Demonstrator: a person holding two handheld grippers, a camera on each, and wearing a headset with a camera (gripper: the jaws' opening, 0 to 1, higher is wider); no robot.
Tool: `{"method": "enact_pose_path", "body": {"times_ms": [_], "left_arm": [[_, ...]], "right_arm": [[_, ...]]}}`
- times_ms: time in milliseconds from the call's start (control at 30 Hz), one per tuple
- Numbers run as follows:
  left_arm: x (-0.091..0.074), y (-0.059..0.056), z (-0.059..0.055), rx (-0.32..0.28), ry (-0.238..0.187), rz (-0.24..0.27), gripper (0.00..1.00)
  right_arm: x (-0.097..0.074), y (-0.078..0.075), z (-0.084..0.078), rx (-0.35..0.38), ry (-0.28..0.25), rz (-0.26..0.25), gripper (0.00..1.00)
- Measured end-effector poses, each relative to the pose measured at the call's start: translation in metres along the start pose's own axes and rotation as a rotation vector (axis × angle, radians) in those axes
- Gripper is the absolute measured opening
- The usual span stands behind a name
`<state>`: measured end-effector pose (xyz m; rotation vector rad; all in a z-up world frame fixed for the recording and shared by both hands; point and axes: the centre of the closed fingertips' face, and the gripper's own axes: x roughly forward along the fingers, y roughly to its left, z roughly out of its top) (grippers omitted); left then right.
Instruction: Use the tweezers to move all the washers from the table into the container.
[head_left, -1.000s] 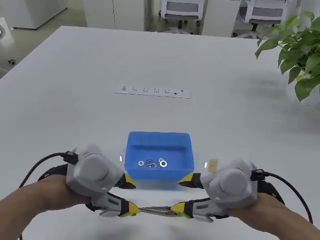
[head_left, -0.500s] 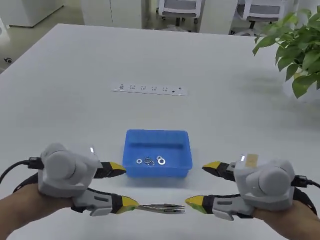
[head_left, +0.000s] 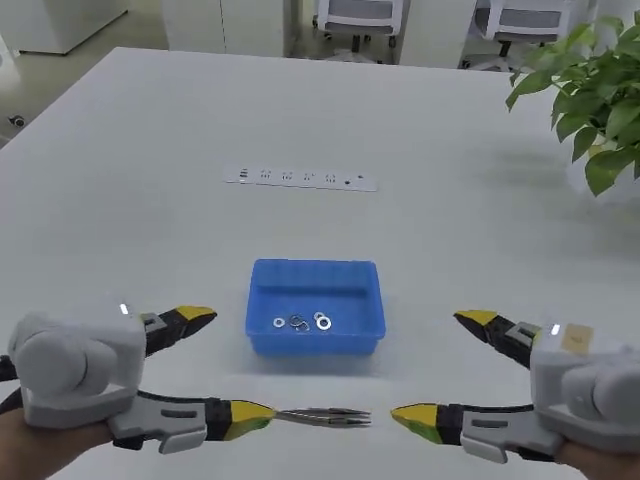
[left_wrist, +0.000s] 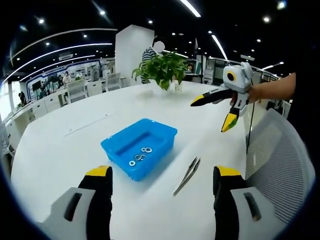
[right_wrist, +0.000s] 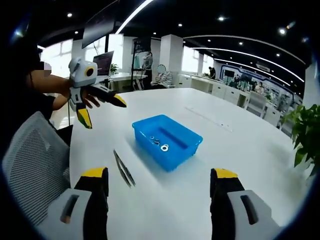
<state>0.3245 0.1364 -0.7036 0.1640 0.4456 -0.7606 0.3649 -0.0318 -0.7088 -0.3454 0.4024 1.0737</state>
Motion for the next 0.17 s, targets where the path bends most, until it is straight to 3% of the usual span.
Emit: {"method": "enact_pose_path", "body": {"times_ms": [167], "left_arm": [[-0.0017,-0.0001,-0.0021,-0.004,0.024,0.015,0.96]], "right_arm": [[-0.0037,-0.0006,-0.0046,0.018,-0.002,-0.005,0.92]]}}
